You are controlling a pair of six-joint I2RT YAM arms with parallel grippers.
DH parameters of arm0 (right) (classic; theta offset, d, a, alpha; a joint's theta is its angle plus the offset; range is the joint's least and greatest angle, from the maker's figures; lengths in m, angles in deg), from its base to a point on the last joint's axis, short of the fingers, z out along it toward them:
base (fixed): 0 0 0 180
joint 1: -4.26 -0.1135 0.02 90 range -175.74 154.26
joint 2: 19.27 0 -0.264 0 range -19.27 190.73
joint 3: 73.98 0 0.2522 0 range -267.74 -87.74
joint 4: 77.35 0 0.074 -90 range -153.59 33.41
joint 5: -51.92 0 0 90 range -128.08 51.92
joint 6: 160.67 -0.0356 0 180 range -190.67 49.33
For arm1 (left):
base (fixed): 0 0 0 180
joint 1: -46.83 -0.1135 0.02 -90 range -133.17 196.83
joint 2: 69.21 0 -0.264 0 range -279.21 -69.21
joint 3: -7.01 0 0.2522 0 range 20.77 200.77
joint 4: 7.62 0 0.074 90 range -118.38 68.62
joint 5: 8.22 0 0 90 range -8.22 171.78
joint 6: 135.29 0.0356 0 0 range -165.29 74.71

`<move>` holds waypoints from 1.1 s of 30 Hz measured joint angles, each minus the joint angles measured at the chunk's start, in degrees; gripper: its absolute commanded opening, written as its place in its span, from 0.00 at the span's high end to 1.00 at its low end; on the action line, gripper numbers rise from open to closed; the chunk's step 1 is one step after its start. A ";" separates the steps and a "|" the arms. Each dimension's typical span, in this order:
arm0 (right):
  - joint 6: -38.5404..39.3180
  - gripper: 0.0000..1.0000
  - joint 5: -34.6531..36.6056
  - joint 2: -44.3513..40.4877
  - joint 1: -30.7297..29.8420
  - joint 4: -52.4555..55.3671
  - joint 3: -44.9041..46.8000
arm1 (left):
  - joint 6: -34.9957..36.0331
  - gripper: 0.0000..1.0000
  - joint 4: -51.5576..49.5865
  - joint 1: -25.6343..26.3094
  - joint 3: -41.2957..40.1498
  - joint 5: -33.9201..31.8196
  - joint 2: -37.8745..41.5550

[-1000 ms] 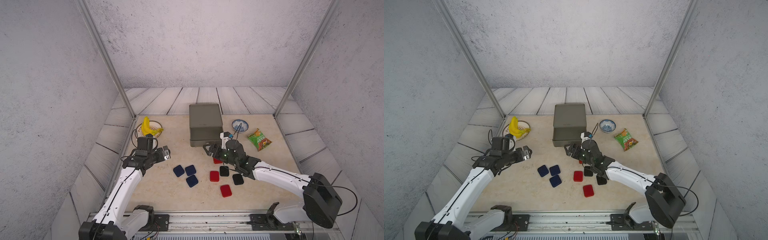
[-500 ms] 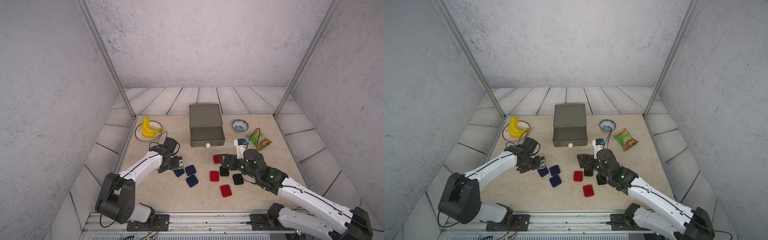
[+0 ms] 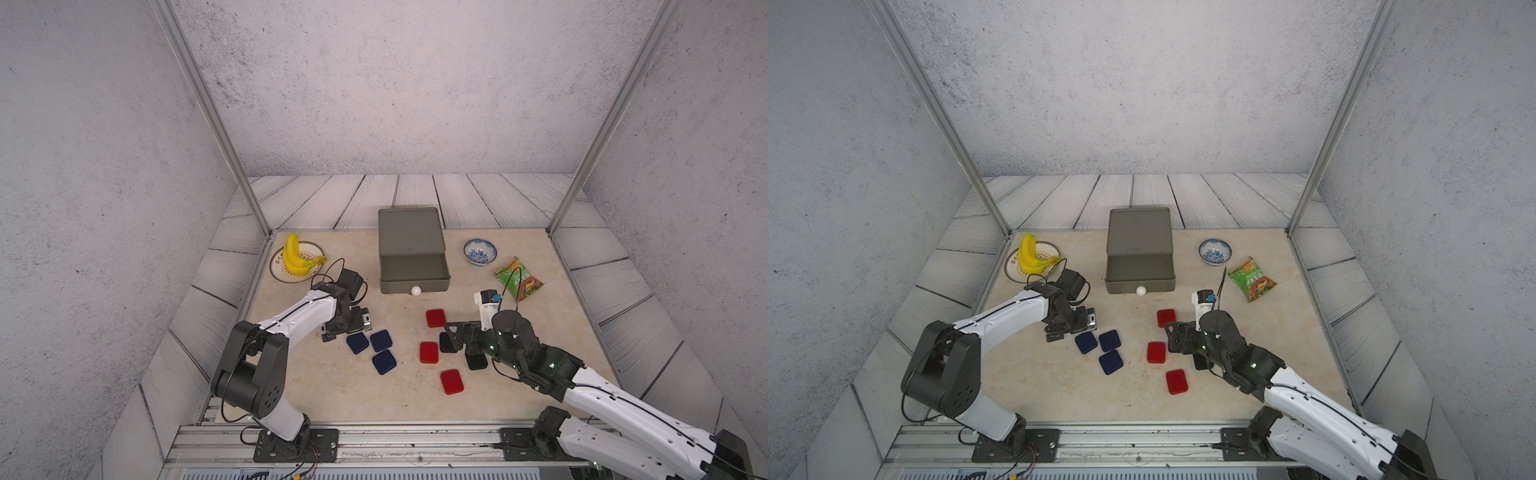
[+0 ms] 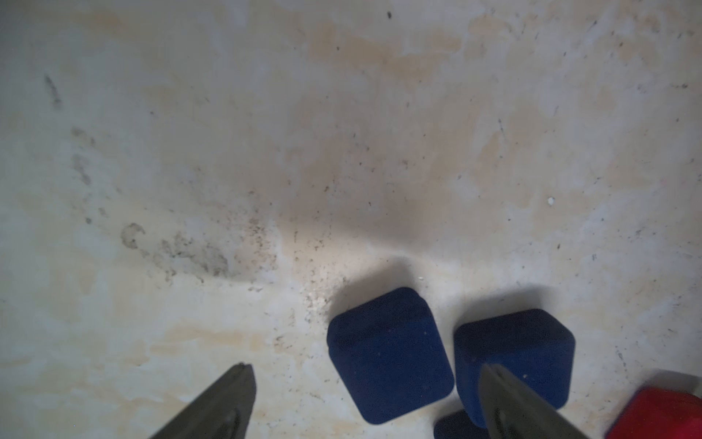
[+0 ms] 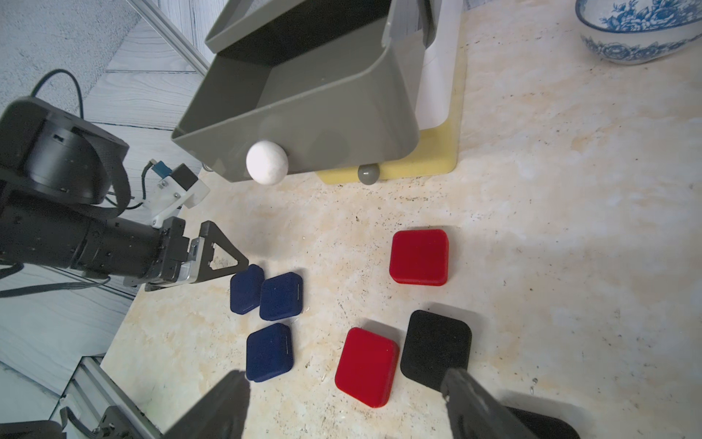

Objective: Place the brooch boxes into the drawer by color
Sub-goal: Pick up the brooch box from the center of the board.

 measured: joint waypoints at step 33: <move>1.84 0.14 -0.94 0.02 0.00 1.68 0.00 | -0.85 0.19 2.78 0.35 -0.33 0.17 -6.01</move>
